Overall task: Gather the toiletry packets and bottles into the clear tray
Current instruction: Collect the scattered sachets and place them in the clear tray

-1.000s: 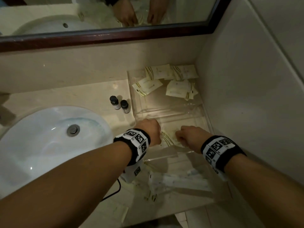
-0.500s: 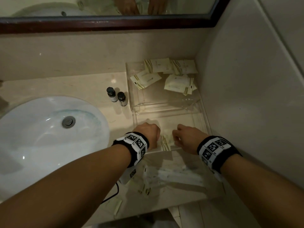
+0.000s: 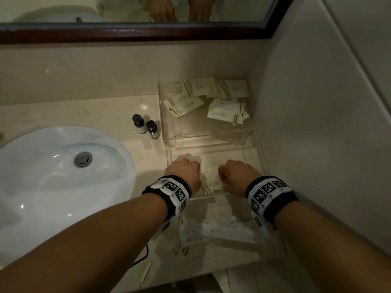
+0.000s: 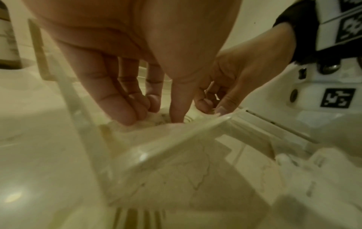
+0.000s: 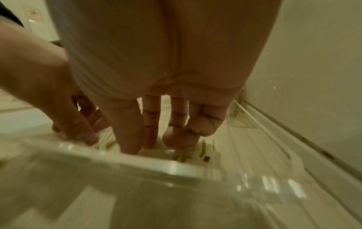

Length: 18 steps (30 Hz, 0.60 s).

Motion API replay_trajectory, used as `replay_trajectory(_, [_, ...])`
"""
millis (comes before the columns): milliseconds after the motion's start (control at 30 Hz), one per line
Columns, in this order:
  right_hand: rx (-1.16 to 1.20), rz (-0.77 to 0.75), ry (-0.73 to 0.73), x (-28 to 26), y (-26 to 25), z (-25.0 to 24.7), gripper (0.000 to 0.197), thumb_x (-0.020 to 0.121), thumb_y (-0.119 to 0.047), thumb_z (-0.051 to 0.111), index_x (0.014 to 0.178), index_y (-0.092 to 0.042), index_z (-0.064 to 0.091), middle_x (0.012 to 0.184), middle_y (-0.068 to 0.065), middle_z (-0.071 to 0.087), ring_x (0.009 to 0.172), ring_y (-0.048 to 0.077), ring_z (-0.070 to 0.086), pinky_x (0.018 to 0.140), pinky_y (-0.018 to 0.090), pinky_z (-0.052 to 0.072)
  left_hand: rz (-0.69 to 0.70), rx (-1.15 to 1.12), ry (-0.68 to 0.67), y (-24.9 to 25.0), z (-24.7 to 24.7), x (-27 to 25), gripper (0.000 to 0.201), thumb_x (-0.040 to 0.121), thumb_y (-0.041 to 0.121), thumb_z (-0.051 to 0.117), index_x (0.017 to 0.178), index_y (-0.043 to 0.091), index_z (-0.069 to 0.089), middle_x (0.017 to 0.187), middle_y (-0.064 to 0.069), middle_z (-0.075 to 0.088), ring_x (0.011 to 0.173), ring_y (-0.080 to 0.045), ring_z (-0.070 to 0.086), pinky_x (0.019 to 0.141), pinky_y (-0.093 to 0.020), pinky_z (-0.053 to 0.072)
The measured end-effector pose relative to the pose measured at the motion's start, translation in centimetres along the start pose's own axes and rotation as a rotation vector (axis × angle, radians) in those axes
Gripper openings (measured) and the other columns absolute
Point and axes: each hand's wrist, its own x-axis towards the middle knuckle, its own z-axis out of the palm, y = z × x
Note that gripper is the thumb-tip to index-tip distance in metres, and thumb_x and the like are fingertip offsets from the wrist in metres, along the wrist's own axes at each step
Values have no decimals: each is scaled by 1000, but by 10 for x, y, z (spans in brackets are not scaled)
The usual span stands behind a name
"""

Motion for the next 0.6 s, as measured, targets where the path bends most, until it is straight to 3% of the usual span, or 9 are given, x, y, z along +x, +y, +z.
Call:
replay_trajectory(67, [80,20,70,2,0,-12,18,84,-35,67,95,-21,63,98,0,60,93,21,59,76,30,46,4,-48,33,0,-9,0,37,92,46,61,116,18,60,120,-13,62,109,-34,61,86,-37,49])
replay_trajectory(167, [234,73,287,8,3,-39,25,83,-40,70,99,-22,62,91,-4,61,90,16,59,78,30,48,0,-180,149,-1,-32,6,38,89,52,64,112,23,61,109,-8,68,104,-30,63,85,-38,51])
replay_trajectory(333, [390,164,564,23,11,-83,41,83,-40,71,119,-23,62,89,-3,62,89,18,62,83,31,51,-72,-444,406,-12,-72,33,60,89,54,64,142,35,45,98,-2,75,102,-24,68,89,-38,55])
replay_trajectory(467, [406,223,677,40,19,-98,50,83,-42,71,128,-22,61,112,5,62,103,22,59,90,32,48,-186,-540,466,-25,-96,56,60,90,52,65,144,34,48,118,-7,70,114,-28,63,94,-42,53])
replay_trajectory(600, [414,216,682,61,20,-100,54,82,-39,73,131,-19,59,134,9,54,120,26,53,99,32,42,-231,-547,511,-27,-105,76,53,90,45,68,139,29,56,144,-1,45,123,-27,55,98,-37,46])
